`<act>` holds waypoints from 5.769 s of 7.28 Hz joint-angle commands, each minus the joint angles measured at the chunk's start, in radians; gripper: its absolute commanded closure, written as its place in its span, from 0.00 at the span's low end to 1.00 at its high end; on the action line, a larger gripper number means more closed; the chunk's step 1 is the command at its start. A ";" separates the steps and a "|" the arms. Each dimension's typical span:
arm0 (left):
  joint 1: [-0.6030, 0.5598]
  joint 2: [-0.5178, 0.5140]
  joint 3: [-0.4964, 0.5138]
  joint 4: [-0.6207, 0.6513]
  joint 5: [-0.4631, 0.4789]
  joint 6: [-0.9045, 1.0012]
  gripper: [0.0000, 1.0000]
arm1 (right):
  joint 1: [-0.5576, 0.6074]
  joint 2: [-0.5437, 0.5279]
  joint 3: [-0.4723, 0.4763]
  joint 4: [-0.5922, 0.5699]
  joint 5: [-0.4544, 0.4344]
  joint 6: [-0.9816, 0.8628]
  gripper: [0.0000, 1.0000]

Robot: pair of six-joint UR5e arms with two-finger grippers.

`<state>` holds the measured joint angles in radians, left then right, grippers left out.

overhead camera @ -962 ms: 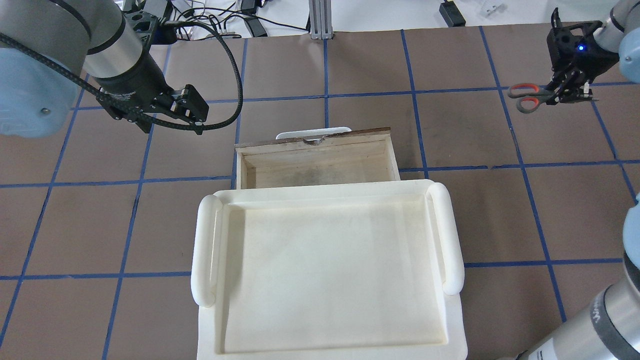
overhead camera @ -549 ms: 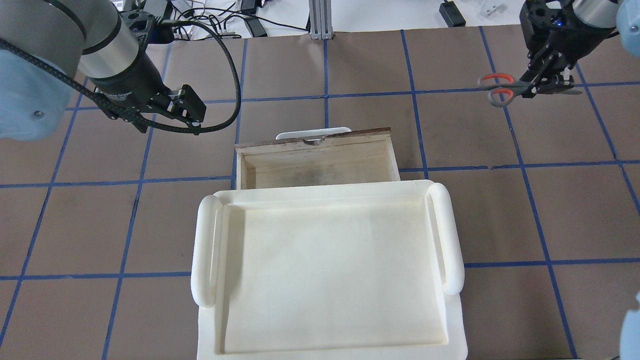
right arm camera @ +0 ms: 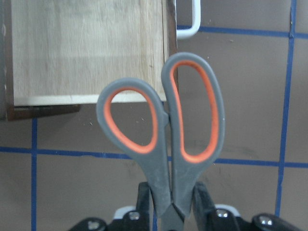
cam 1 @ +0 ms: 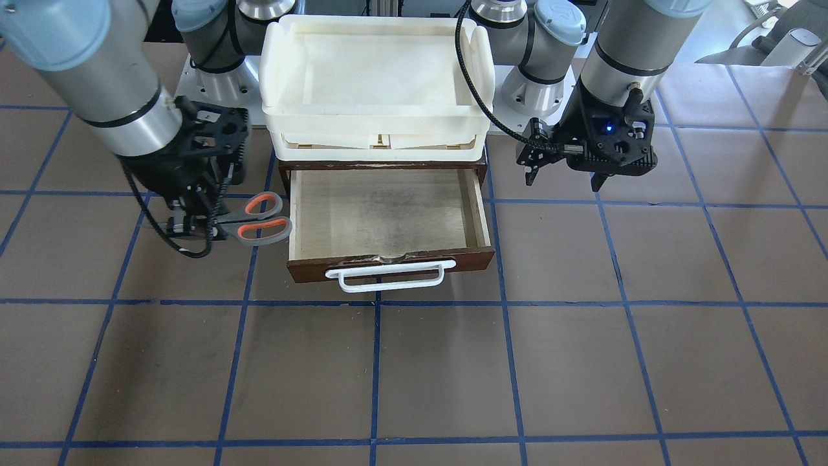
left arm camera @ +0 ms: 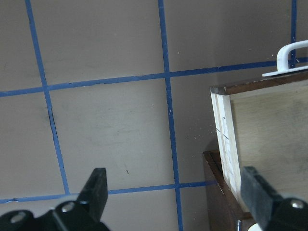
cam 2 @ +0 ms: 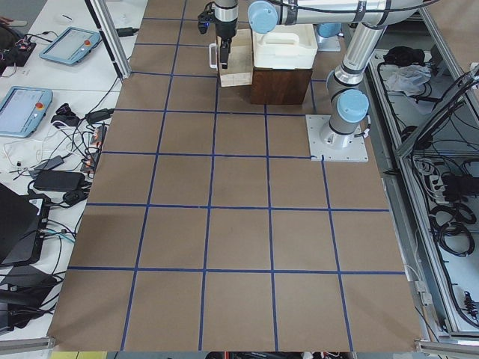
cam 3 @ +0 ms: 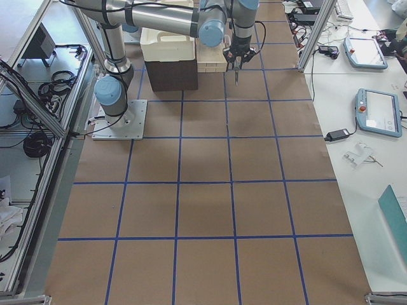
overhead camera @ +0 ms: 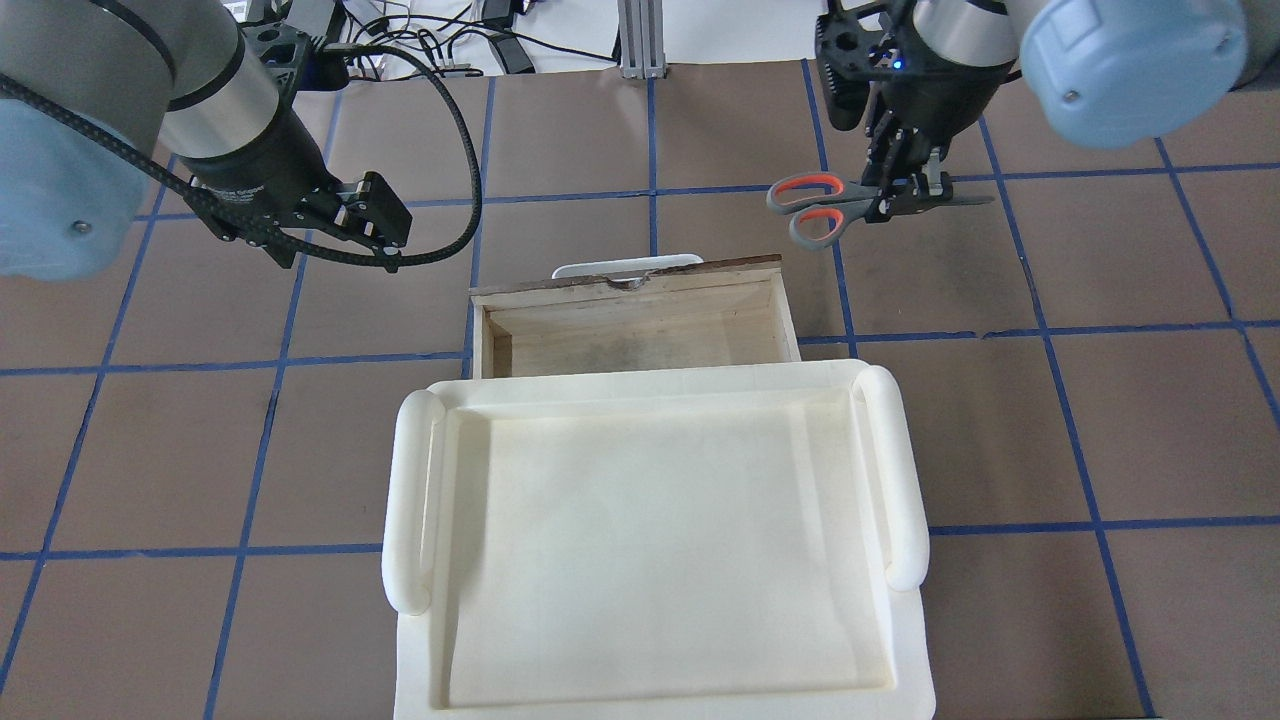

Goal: Put scissors in drawer and close it
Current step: 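Lift the scissors with the right gripper and carry them over the drawer, then lower the scissors into the open drawer with the right gripper, then open the right gripper and raise it away from the drawer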

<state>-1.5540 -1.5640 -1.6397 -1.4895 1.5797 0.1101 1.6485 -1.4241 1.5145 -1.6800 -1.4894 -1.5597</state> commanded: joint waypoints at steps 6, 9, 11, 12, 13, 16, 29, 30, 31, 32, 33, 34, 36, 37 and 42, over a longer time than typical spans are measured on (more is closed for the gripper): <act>0.002 0.010 -0.005 0.001 0.002 0.000 0.00 | 0.324 0.137 0.009 -0.173 0.011 0.361 1.00; 0.002 0.012 -0.005 0.001 0.003 -0.010 0.00 | 0.346 0.174 0.016 -0.196 0.011 0.368 1.00; 0.002 0.013 -0.006 0.000 0.003 -0.004 0.00 | 0.356 0.179 0.026 -0.193 0.011 0.365 1.00; 0.003 0.015 -0.005 0.001 0.002 0.000 0.00 | 0.359 0.180 0.036 -0.193 0.011 0.354 1.00; 0.003 0.015 -0.006 0.001 0.002 0.000 0.00 | 0.360 0.179 0.038 -0.193 0.005 0.352 1.00; 0.003 0.015 -0.005 0.000 0.002 0.000 0.00 | 0.360 0.171 0.041 -0.179 0.000 0.349 1.00; 0.003 0.018 -0.012 0.001 0.008 0.002 0.00 | 0.360 0.122 0.056 -0.196 -0.026 0.400 0.00; 0.003 0.018 -0.012 0.001 0.008 0.002 0.00 | 0.344 0.097 0.040 -0.191 -0.028 0.435 0.00; 0.003 0.018 -0.012 0.001 0.008 0.002 0.00 | 0.315 0.059 0.032 -0.184 -0.050 0.476 0.00; 0.003 0.018 -0.012 0.001 0.008 0.002 0.00 | 0.274 0.000 0.036 -0.179 -0.074 0.551 0.00; 0.005 0.016 -0.012 0.001 0.008 0.002 0.00 | 0.217 -0.040 0.036 -0.134 -0.069 0.614 0.00; 0.006 0.016 -0.012 0.001 0.006 0.002 0.00 | 0.159 -0.088 0.036 -0.098 -0.068 0.679 0.00; 0.014 -0.001 -0.009 0.006 0.003 0.002 0.00 | 0.084 -0.139 0.036 -0.063 -0.071 0.985 0.00; 0.014 0.001 -0.011 0.006 0.002 0.002 0.00 | 0.074 -0.160 0.036 -0.006 -0.075 1.045 0.00; 0.014 -0.062 0.006 0.126 -0.012 -0.013 0.00 | 0.040 -0.182 0.042 0.028 -0.055 1.418 0.00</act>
<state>-1.5394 -1.6195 -1.6462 -1.3890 1.5690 0.0996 1.6913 -1.6064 1.5518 -1.6472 -1.5521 -0.1920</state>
